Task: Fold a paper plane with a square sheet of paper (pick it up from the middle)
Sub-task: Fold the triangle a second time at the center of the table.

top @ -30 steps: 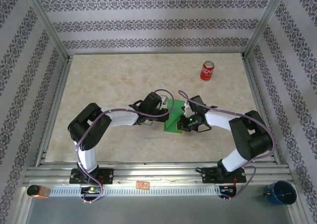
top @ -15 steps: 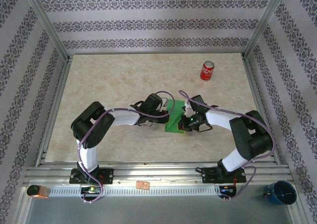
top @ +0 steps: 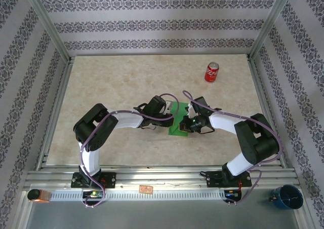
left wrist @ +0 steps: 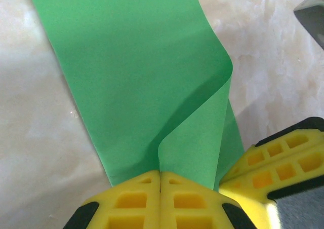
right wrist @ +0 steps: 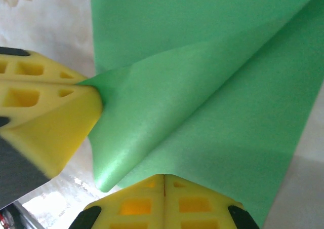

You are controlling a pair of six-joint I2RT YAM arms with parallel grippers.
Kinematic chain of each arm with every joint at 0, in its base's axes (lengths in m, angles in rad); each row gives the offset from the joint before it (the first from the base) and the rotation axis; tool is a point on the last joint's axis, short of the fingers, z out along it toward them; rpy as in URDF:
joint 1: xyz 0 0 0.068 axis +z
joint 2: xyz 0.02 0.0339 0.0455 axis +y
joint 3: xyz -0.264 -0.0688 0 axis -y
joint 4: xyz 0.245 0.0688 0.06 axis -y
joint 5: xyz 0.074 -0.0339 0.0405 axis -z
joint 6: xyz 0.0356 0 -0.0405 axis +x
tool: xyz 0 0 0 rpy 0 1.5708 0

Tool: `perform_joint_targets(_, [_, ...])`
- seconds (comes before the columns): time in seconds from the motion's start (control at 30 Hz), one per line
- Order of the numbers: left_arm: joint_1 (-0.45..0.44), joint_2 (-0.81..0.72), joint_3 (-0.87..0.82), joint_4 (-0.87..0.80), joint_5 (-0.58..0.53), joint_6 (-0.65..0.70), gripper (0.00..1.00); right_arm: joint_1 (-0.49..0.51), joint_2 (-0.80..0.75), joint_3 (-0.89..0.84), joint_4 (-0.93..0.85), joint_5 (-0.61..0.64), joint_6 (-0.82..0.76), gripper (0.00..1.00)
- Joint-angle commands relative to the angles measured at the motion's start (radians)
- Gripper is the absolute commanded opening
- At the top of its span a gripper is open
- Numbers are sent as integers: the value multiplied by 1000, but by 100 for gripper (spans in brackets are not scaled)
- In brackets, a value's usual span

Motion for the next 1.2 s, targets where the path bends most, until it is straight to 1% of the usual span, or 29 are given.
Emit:
perform_joint_targets(0.0, [9,2,34,8,21,11,0,5,18,-24,-15,26,-16,2])
perform_joint_targets(0.3, [9,-8,49,-20,29,22,0,17,51,46,-156,18,-170,3])
perform_joint_targets(0.67, [9,-37,8,-22,23,7,0,54,120,114,-177,-53,-314,3])
perform_joint_targets(0.9, [9,-46,-25,2,15,-20,0,56,96,119,-199,-30,-297,3])
perform_joint_targets(1.17, [8,-44,-44,29,48,-37,0,54,38,90,-182,47,-198,6])
